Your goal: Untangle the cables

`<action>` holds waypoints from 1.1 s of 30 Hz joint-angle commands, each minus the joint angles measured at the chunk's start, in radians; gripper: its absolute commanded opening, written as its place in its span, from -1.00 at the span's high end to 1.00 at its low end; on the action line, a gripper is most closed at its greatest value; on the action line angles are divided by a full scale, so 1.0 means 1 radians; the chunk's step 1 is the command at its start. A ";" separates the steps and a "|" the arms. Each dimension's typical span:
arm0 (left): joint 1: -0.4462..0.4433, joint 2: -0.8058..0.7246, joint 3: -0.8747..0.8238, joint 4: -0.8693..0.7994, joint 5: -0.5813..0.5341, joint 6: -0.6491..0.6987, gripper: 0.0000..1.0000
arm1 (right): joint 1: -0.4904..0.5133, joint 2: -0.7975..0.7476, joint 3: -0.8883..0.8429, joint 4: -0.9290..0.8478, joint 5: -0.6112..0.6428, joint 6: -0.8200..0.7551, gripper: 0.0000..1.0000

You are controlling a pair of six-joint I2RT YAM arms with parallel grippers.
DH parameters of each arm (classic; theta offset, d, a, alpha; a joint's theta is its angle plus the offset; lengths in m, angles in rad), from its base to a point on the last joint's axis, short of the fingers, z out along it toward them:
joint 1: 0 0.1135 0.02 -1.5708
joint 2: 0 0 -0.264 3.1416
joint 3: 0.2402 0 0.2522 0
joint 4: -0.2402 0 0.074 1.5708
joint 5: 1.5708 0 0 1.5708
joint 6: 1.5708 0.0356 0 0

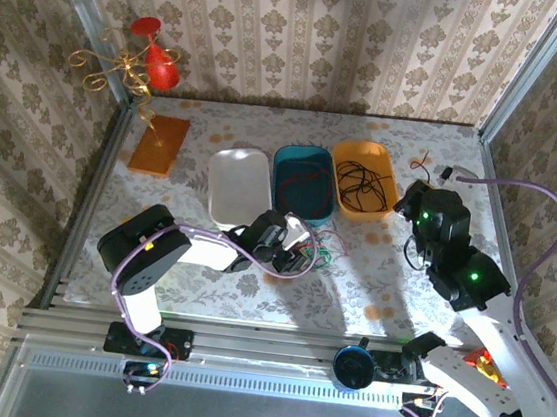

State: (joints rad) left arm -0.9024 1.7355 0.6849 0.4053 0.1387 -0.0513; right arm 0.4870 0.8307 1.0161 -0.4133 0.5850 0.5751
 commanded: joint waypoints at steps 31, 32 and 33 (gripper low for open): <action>0.136 -0.403 -0.147 -0.101 -0.292 -0.252 -0.75 | -0.004 1.046 0.421 0.116 -0.863 0.044 0.86; 0.131 -0.398 -0.144 -0.103 -0.295 -0.244 -0.75 | -0.002 1.055 0.424 0.117 -0.878 0.047 0.84; 0.128 -0.394 -0.142 -0.104 -0.297 -0.240 -0.75 | -0.002 1.064 0.429 0.118 -0.903 0.045 0.82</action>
State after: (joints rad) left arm -0.7605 1.3338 0.5255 0.3248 -0.1574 -0.3180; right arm 0.4870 1.8812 1.4059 -0.2718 -0.2150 0.5983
